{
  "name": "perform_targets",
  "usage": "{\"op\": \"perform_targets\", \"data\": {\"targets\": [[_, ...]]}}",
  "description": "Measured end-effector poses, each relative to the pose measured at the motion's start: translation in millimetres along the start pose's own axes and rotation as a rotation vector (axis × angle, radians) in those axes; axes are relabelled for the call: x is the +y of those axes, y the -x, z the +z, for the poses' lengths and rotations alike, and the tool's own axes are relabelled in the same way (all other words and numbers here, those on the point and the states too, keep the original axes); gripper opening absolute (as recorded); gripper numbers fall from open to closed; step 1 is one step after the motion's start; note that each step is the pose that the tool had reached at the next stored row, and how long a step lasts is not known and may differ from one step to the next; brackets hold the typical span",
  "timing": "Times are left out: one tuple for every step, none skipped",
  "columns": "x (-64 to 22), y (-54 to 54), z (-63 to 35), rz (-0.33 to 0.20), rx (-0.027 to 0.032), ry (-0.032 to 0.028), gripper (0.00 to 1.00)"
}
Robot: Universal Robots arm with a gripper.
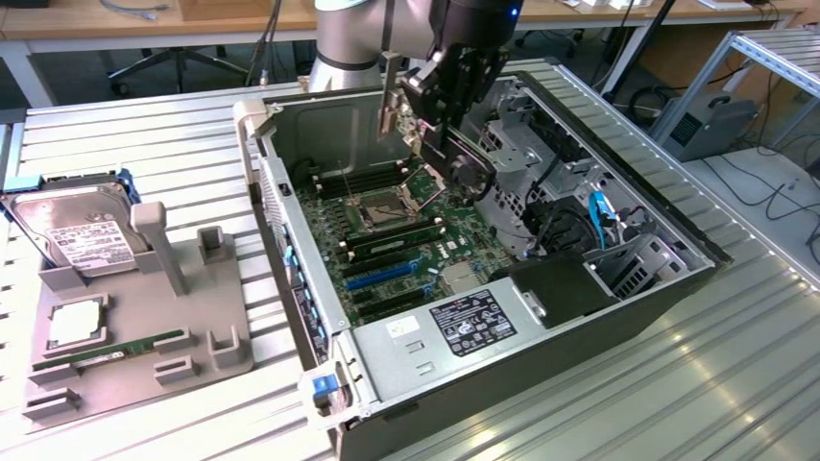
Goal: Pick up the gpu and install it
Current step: 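Insert the gpu into the slot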
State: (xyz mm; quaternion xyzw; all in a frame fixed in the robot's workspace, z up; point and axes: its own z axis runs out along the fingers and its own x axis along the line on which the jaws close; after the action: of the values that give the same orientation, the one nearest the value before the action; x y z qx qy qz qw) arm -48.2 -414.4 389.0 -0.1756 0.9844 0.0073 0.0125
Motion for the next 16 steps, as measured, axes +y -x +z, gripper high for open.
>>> {"op": "perform_targets", "data": {"targets": [[0.0, 0.0, 0.0, -0.004, 0.0001, 0.0001, 0.27], [0.0, 0.0, 0.0, -0.007, 0.0001, 0.0002, 0.27], [0.0, 0.0, 0.0, -0.01, 0.0001, 0.0003, 0.27], [0.0, 0.0, 0.0, -0.016, 0.0002, 0.0004, 0.27], [0.0, 0.0, 0.0, -0.018, 0.0002, 0.0005, 0.27], [0.0, 0.0, 0.0, -0.022, 0.0002, 0.0006, 0.27], [0.0, 0.0, 0.0, -0.025, 0.0003, 0.0007, 0.27], [0.0, 0.0, 0.1, -0.029, 0.0003, 0.0008, 0.27], [0.0, 0.0, 0.1, -0.032, 0.0003, 0.0009, 0.27], [0.0, 0.0, 0.1, -0.035, 0.0004, 0.001, 0.27], [0.0, 0.0, 0.0, -0.038, 0.0004, 0.001, 0.27], [0.0, 0.0, 0.1, -0.041, 0.0004, 0.0011, 0.27], [0.0, 0.0, 0.1, -0.044, 0.0004, 0.0012, 0.27], [0.0, 0.0, 0.1, -0.047, 0.0005, 0.0013, 0.27], [0.0, 0.0, 0.1, -0.051, 0.0005, 0.0014, 0.27], [0.0, 0.0, 0.1, -0.054, 0.0005, 0.0015, 0.27]]}}
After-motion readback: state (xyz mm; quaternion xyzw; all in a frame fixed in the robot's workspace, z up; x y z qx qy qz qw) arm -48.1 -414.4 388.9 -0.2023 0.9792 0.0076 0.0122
